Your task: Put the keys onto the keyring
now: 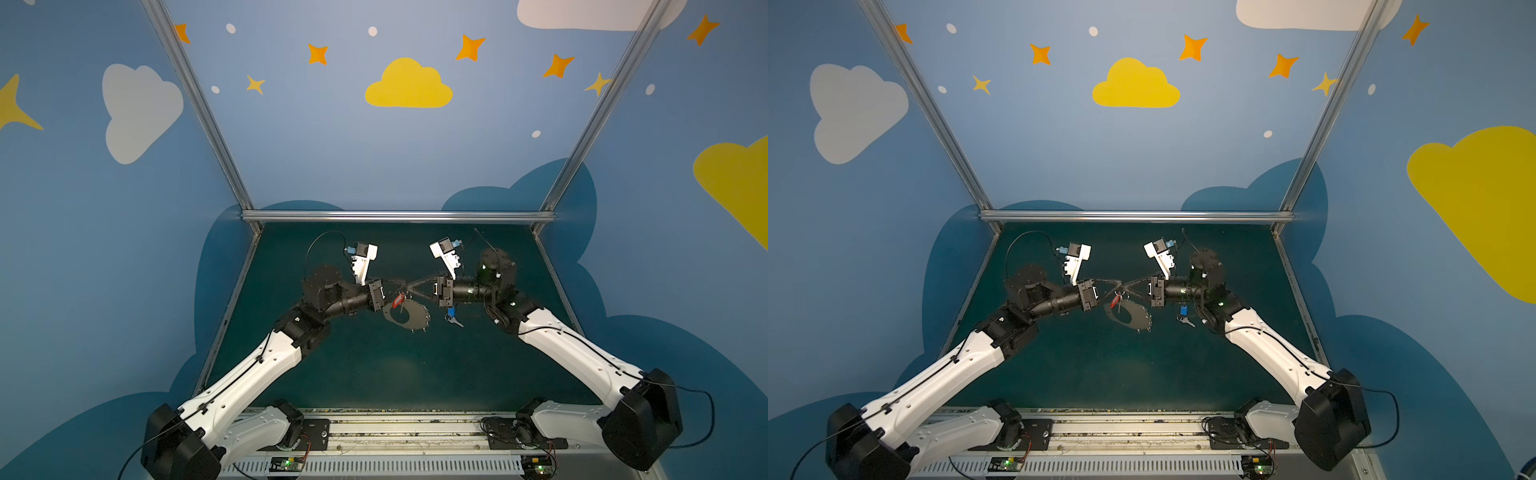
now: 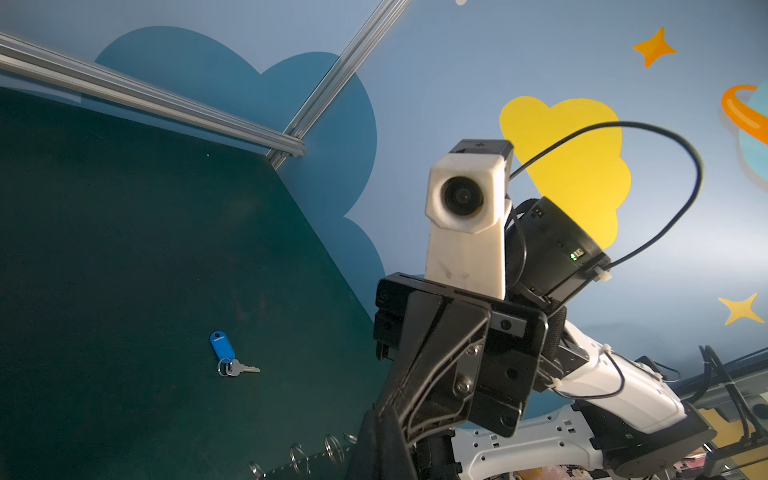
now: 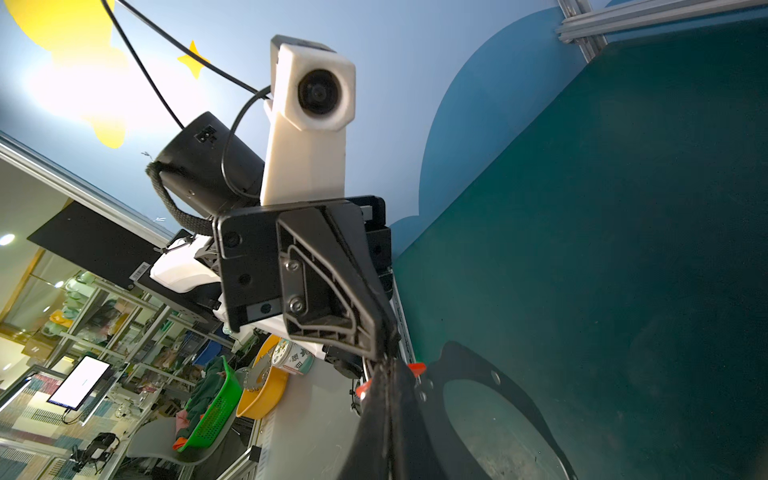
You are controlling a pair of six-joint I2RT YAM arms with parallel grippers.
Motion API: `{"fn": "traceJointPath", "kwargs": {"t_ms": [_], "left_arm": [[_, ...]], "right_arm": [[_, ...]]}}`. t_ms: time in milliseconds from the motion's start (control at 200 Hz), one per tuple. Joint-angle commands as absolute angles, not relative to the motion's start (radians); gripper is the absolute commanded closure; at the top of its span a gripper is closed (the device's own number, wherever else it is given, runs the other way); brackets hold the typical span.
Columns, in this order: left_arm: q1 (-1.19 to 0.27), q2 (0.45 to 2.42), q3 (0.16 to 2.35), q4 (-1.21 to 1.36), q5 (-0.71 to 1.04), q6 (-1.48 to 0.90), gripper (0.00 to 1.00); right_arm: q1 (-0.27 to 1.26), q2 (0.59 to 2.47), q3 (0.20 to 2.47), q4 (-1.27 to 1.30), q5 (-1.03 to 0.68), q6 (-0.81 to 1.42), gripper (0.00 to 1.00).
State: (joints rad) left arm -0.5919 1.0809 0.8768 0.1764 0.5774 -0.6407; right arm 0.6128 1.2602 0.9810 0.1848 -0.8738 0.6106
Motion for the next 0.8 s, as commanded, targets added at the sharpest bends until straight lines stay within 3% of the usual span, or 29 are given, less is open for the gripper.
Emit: {"fn": "traceJointPath", "kwargs": {"t_ms": [0, 95, 170, 285, 591, 791], "left_arm": [[-0.594, 1.07, 0.899, 0.132, 0.526, -0.624, 0.73], [-0.585, 1.056, 0.889, 0.102, 0.494, -0.626, 0.67], [-0.577, 1.034, 0.874, 0.081, 0.452, -0.637, 0.52], [-0.574, 0.988, 0.835, 0.047, 0.375, -0.643, 0.48], [-0.675, 1.038, 0.771, 0.053, 0.309, -0.615, 0.57], [-0.773, 1.121, 0.796, 0.126, 0.224, -0.584, 0.54]], "right_arm": [[0.625, 1.245, 1.035, 0.062, -0.82, 0.551, 1.0], [0.621, 1.242, 1.043, -0.026, -0.738, 0.519, 1.0], [0.617, 1.242, 1.051, -0.095, -0.667, 0.502, 1.0], [0.614, 1.24, 1.058, -0.155, -0.559, 0.489, 1.0], [0.625, 1.232, 1.091, -0.252, -0.342, 0.547, 1.0], [0.654, 1.203, 1.083, -0.235, -0.255, 0.583, 1.0]]}}
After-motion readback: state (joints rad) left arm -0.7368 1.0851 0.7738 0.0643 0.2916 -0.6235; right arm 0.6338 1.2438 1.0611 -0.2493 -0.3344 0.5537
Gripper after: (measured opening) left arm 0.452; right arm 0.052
